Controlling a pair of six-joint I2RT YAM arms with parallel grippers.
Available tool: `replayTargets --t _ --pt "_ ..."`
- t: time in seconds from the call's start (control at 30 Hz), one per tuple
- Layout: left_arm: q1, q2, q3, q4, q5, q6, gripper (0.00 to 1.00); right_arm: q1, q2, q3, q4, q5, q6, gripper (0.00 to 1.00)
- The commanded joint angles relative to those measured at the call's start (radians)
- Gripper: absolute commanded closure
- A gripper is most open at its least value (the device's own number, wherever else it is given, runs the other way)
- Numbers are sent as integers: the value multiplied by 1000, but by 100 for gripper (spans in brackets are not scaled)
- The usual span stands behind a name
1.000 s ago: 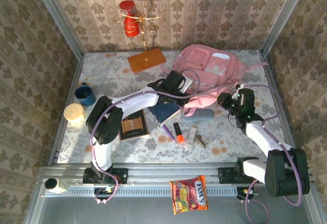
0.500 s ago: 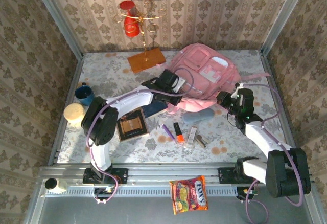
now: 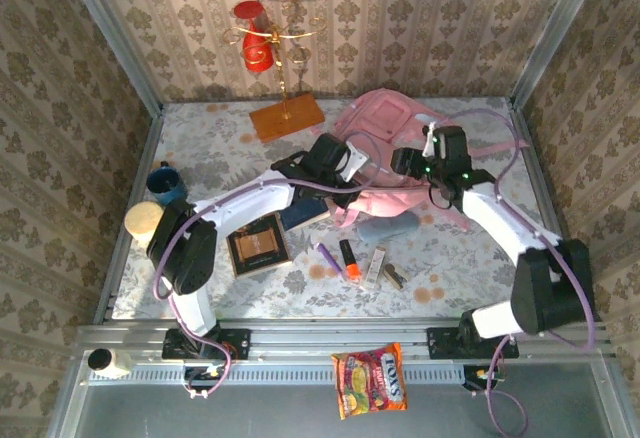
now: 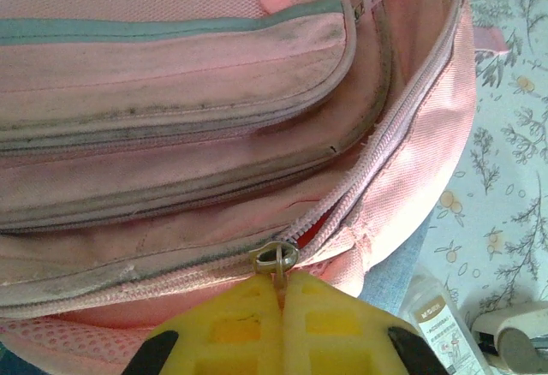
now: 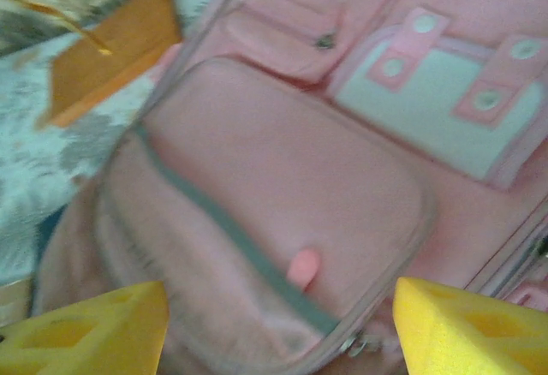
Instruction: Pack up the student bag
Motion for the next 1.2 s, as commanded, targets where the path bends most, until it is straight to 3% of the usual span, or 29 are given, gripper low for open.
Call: replayTargets --t 0.0,0.2,0.3,0.47,0.6,0.87,1.07,1.17 --pt "-4 -10 -7 38 5 34 100 -8 96 41 -156 114 -13 25" --pt "-9 5 -7 43 -7 34 100 -6 236 82 -110 -6 103 20" --pt "-17 9 -18 54 -4 29 100 -6 290 64 3 -86 176 28" --pt "-23 10 -40 31 -46 52 100 -7 311 33 149 -94 288 73" --pt "-20 8 -53 13 -69 65 100 -2 262 -42 327 -73 392 100" --pt "-54 89 28 80 4 -29 100 84 195 -232 639 56 609 100" --pt "-92 154 112 116 69 -88 100 165 164 -307 731 213 660 100" --pt "-93 159 128 87 36 -81 100 163 156 -322 733 244 660 100"
